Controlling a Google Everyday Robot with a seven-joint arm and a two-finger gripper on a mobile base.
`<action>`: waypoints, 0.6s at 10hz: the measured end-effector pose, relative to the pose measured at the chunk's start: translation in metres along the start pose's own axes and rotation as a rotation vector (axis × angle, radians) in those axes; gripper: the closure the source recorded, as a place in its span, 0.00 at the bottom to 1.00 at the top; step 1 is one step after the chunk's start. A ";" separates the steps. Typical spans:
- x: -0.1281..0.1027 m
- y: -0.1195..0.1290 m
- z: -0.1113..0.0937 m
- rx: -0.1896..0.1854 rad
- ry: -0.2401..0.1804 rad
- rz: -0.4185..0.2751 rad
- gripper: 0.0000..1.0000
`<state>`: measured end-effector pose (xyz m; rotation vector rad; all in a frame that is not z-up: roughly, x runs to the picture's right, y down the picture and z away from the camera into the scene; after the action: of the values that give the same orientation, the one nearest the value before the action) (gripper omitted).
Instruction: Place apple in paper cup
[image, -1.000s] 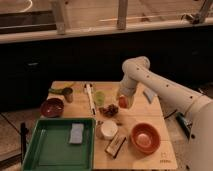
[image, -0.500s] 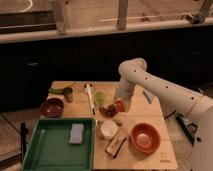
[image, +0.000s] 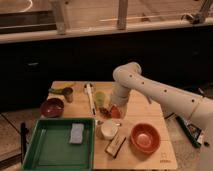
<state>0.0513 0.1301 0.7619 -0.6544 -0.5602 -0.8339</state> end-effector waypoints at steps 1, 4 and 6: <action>-0.001 -0.002 0.000 -0.002 -0.006 -0.009 0.95; -0.020 -0.003 0.004 -0.020 -0.025 -0.039 0.95; -0.039 -0.014 0.009 -0.022 -0.036 -0.066 0.95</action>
<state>0.0162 0.1483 0.7454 -0.6753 -0.6087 -0.8919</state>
